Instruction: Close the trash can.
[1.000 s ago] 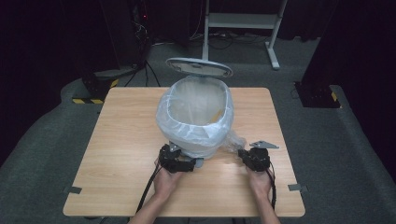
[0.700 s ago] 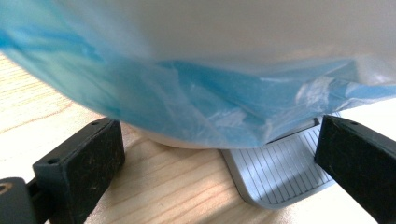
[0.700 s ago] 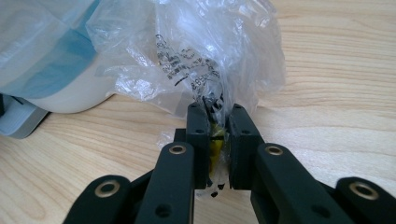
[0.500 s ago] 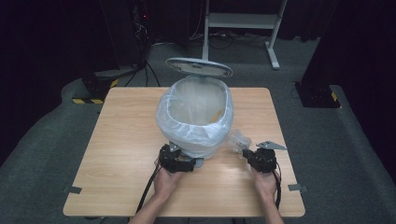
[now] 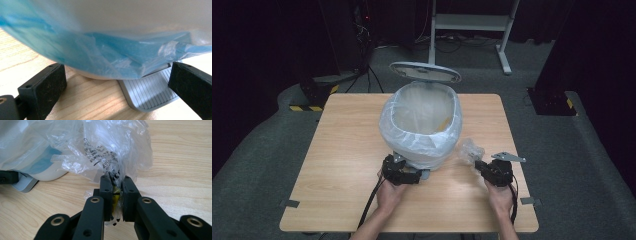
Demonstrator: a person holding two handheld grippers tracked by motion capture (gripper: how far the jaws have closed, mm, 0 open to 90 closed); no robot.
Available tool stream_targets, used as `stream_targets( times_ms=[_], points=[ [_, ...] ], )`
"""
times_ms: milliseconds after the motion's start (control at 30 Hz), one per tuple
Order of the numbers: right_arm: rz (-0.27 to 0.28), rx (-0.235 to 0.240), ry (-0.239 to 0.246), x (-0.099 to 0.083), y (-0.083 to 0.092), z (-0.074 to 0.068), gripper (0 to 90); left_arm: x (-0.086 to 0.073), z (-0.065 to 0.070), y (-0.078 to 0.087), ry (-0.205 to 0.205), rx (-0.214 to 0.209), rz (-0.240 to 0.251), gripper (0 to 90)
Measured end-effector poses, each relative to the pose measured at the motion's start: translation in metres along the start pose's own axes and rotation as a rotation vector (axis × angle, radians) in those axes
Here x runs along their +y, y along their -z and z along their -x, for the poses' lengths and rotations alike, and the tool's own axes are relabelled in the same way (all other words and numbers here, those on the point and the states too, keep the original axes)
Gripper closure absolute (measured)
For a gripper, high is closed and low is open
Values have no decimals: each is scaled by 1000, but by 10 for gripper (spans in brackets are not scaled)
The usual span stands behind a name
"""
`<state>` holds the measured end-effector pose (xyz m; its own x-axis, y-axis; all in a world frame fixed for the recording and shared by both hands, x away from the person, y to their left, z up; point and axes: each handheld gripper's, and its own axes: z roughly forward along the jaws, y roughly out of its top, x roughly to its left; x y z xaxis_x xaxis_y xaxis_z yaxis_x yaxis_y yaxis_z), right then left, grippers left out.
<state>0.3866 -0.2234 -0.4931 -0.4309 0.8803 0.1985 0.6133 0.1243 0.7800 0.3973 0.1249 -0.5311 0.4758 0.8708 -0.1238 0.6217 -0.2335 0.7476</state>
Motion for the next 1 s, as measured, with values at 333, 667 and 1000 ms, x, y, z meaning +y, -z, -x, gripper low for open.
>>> stream_targets(
  times_ms=[333,667,1000],
  points=[
    [20,9,-16,0,14,5,817,0,0,0,0,0,0,19],
    [35,25,-14,4,27,6,816,0,0,0,0,1,0,19],
    [53,35,12,15,40,-1,816,0,0,0,0,0,0,19]
  ],
)
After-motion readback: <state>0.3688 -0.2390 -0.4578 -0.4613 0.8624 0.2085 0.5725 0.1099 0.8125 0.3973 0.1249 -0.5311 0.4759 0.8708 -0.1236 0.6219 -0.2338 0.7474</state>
